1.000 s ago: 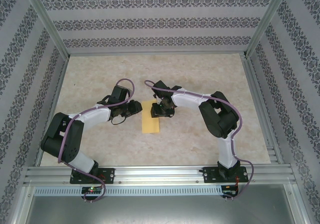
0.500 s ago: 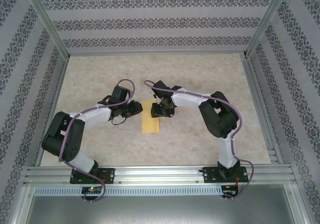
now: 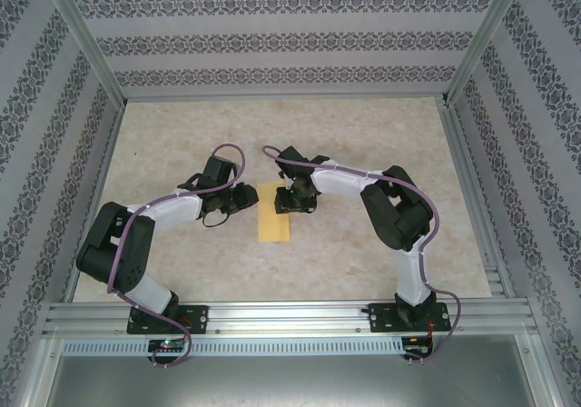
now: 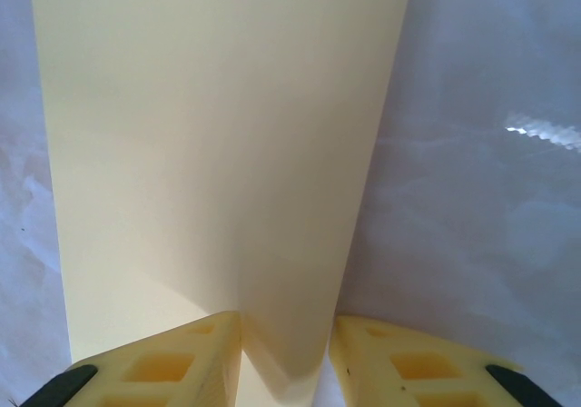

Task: Fold a paper plane with a square sheet of paper (pick it up from the middle)
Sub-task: Hold the square sheet of paper at the center of the table.

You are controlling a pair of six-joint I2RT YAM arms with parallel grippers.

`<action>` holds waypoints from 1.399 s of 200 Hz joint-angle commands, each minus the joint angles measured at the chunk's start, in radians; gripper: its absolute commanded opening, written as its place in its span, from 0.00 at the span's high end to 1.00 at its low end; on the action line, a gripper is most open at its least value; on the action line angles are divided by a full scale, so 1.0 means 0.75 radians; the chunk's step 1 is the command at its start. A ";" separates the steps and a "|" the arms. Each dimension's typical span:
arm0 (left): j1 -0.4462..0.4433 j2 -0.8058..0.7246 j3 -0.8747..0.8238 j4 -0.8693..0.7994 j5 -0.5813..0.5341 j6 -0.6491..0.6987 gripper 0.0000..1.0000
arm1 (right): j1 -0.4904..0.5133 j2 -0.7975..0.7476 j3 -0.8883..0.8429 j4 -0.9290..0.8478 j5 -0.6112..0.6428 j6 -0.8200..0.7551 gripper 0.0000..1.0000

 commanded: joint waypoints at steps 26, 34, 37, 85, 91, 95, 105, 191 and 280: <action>0.008 0.026 0.004 0.030 0.002 0.004 0.72 | -0.003 0.117 -0.051 -0.030 0.107 -0.016 0.65; 0.008 0.027 0.005 0.027 0.003 0.007 0.72 | -0.004 0.117 -0.051 -0.030 0.107 -0.018 0.65; 0.007 0.028 0.006 0.027 0.003 0.007 0.72 | -0.004 0.118 -0.051 -0.030 0.106 -0.020 0.65; 0.013 -0.002 0.034 -0.058 -0.087 0.030 0.72 | -0.005 0.125 -0.057 -0.026 0.109 -0.030 0.66; 0.014 -0.010 0.032 -0.059 -0.090 0.028 0.72 | -0.005 0.125 -0.061 -0.023 0.113 -0.030 0.66; 0.016 -0.015 0.033 -0.054 -0.090 0.026 0.72 | -0.004 0.125 -0.063 -0.020 0.115 -0.032 0.65; 0.019 -0.018 0.031 -0.047 -0.084 0.018 0.72 | -0.006 0.129 -0.066 -0.018 0.116 -0.032 0.65; 0.109 -0.033 0.031 0.002 0.035 -0.038 0.72 | -0.004 0.185 -0.060 -0.016 0.102 -0.077 0.65; 0.075 0.090 0.045 0.181 0.267 -0.059 0.77 | -0.008 0.194 -0.051 -0.034 0.107 -0.093 0.64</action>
